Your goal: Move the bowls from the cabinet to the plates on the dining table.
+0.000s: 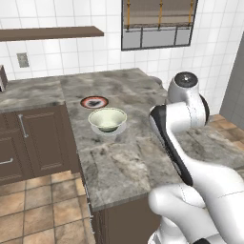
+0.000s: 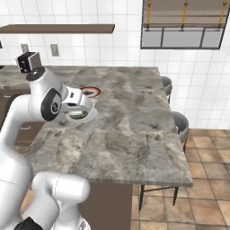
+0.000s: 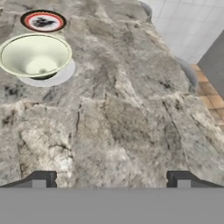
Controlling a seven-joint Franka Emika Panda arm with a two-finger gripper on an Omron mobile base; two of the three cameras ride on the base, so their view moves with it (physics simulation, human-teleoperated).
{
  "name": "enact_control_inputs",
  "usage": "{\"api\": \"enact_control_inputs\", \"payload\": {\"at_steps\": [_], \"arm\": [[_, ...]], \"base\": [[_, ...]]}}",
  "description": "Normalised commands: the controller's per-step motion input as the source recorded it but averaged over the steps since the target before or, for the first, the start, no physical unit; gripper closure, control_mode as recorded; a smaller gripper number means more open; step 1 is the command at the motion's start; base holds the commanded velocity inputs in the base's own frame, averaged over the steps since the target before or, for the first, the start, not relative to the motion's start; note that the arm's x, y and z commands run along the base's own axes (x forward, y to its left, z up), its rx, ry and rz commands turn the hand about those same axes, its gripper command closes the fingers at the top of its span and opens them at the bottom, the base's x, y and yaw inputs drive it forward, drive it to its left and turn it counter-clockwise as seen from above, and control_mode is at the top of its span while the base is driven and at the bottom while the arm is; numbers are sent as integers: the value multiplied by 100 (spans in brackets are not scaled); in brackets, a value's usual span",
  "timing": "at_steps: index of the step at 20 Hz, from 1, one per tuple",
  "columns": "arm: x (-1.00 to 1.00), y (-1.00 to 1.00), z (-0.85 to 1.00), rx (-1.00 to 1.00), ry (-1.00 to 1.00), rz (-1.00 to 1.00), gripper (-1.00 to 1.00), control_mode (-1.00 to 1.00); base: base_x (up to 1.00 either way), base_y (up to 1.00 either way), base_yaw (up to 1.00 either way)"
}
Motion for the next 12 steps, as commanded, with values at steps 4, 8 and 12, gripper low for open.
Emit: {"api": "enact_control_inputs", "payload": {"at_steps": [4, 8, 12], "arm": [[-25, -11, 28, 13, -12, 0, -100, -100], [-25, -8, 31, 13, -11, 0, -100, -100], [-23, -3, 31, 10, -10, 0, -100, -100]], "base": [[0, 0, 0], [0, 0, 0], [0, 0, 0]]}}
